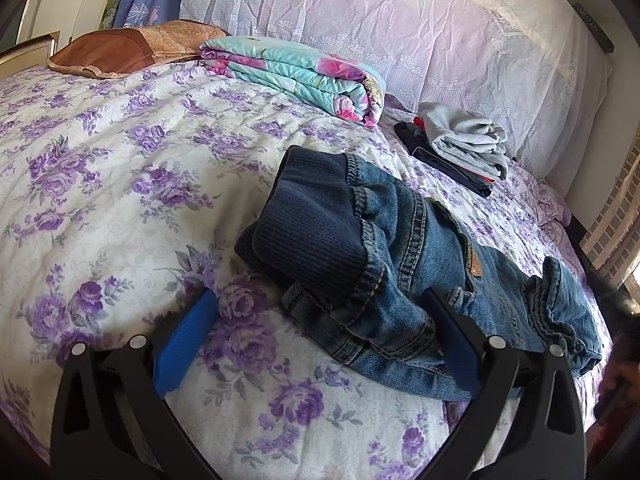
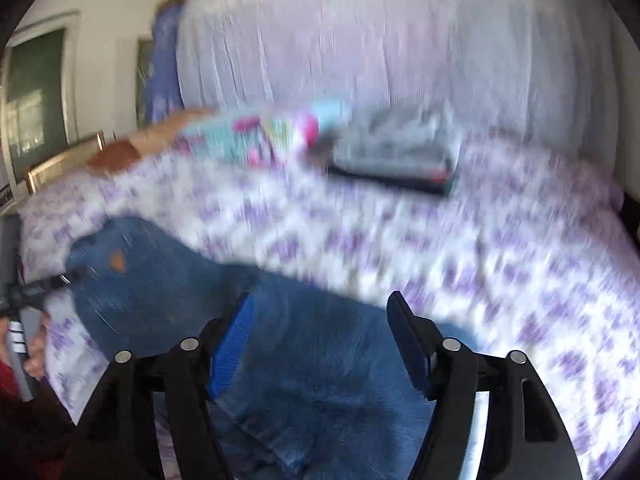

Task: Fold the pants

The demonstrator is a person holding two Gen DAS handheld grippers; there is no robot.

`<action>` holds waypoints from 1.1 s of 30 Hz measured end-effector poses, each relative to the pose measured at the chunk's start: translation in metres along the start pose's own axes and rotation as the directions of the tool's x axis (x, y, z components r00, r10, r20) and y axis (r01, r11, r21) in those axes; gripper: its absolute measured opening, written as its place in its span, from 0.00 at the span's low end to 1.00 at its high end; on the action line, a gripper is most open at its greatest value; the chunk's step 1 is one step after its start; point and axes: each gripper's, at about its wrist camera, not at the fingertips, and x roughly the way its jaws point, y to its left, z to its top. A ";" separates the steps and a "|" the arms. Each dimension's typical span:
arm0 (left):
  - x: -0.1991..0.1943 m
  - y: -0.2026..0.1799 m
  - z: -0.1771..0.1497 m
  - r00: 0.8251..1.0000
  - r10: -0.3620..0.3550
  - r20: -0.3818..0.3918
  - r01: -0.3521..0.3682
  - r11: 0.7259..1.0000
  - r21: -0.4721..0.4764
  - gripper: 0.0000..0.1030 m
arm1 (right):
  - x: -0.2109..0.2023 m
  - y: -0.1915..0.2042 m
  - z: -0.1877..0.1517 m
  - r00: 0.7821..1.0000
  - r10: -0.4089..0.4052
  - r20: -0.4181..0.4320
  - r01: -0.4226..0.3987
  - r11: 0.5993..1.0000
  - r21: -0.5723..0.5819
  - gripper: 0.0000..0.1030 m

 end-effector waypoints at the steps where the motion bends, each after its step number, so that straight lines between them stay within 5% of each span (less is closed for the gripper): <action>1: 0.000 0.000 0.000 1.000 0.000 0.000 0.000 1.000 0.000 0.96 | 0.030 0.007 -0.013 0.995 -0.016 -0.098 0.012 0.999 -0.043 0.80; 10: 0.001 0.000 0.000 1.000 0.002 -0.001 -0.002 1.000 0.000 0.96 | -0.012 0.024 -0.023 0.998 -0.044 0.037 0.048 0.995 -0.088 0.81; 14: 0.000 0.000 -0.001 1.000 0.003 0.000 -0.003 1.000 -0.001 0.96 | 0.006 0.025 -0.041 0.995 -0.081 -0.063 0.071 0.985 -0.155 0.87; 17: 0.001 0.000 -0.001 1.000 0.003 -0.001 -0.003 1.000 -0.002 0.96 | 0.008 0.017 -0.037 0.997 -0.049 -0.058 0.042 0.992 -0.120 0.87; 22: 0.002 0.002 -0.001 1.000 0.008 -0.004 -0.008 1.000 -0.002 0.96 | -0.031 0.011 -0.030 0.993 -0.064 0.103 0.072 0.995 -0.070 0.88; 26: 0.003 0.003 -0.001 1.000 0.009 -0.005 -0.009 1.000 -0.001 0.96 | 0.008 0.007 -0.048 0.991 -0.125 -0.051 0.117 0.984 -0.135 0.97; 29: 0.003 0.003 -0.001 1.000 0.016 -0.009 -0.016 1.000 -0.004 0.96 | -0.002 0.008 -0.045 0.994 -0.109 -0.009 0.107 0.987 -0.122 0.96; 33: 0.005 0.003 -0.001 0.999 0.028 -0.021 -0.028 1.000 -0.006 0.96 | -0.032 0.001 -0.048 0.976 -0.138 0.166 0.148 0.988 -0.051 0.97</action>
